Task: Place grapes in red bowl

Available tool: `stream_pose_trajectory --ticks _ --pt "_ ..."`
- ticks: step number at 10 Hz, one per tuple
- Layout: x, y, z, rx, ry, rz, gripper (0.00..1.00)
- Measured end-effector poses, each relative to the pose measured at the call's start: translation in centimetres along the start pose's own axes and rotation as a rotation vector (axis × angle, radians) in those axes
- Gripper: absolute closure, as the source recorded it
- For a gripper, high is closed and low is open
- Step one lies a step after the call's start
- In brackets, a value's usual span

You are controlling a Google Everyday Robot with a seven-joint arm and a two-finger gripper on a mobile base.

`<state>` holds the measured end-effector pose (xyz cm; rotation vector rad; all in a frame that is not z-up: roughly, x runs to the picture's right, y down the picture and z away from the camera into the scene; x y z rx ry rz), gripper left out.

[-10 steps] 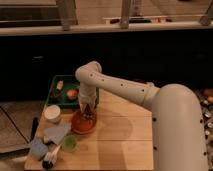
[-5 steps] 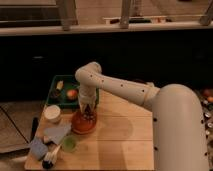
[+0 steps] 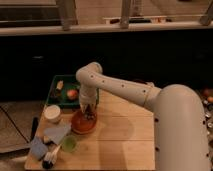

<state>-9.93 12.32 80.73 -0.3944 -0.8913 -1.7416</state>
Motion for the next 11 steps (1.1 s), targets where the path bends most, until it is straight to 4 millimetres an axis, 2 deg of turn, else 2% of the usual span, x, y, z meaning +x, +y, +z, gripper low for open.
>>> stream_pose_trajectory --ticks 1,3,9,11 --pt "0.0 0.0 0.0 -0.001 0.003 -0.004 0.94" --pt "0.0 0.0 0.0 0.001 0.004 -0.004 0.84" --pt "-0.3 -0.9 0.2 0.006 -0.001 -0.006 0.24" --pt "-0.2 -1.3 0.1 0.006 0.001 -0.012 0.20"
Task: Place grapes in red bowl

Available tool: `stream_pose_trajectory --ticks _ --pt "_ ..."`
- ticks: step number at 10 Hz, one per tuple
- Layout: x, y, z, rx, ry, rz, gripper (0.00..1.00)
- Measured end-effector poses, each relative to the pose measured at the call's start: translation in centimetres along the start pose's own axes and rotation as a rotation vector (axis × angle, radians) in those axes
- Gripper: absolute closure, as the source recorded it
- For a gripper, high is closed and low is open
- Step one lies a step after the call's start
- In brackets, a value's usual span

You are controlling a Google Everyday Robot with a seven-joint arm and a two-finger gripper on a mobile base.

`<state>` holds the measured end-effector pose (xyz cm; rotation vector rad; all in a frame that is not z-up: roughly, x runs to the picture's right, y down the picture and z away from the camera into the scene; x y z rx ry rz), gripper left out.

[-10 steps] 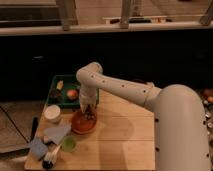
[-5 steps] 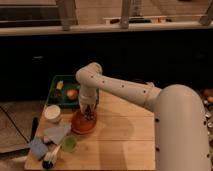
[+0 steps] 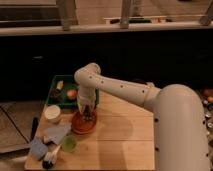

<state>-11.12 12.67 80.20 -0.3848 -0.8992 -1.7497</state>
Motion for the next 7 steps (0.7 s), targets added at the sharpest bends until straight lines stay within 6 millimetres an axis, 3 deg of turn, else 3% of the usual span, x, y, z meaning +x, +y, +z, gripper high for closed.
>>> stream_pose_trajectory --ticks 7 --pt "-0.01 -0.41 -0.34 0.007 0.010 -0.009 0.20"
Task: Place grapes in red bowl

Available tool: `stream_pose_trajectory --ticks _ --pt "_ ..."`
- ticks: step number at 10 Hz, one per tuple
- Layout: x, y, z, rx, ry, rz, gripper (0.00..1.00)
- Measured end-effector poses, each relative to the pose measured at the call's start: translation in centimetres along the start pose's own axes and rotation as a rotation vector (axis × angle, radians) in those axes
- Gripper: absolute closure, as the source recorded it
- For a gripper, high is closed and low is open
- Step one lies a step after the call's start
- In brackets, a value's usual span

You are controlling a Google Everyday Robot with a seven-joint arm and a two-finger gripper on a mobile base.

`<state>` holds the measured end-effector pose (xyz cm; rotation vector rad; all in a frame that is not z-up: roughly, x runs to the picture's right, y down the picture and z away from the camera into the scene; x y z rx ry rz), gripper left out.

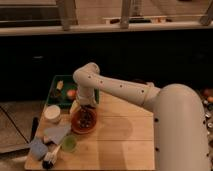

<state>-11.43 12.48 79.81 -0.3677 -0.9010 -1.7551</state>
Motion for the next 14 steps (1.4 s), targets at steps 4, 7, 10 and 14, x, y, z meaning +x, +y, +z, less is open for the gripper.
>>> stream_pose_trajectory --ticks 4,7,10,14 --pt "0.4 0.2 -1.0 0.002 0.016 -0.007 0.20" --pt "0.7 0.5 -1.6 -0.001 0.024 -0.011 0.20" --pt "0.7 0.5 -1.6 -0.001 0.023 -0.012 0.20" --pt "0.7 0.5 -1.6 -0.001 0.023 -0.011 0.20"
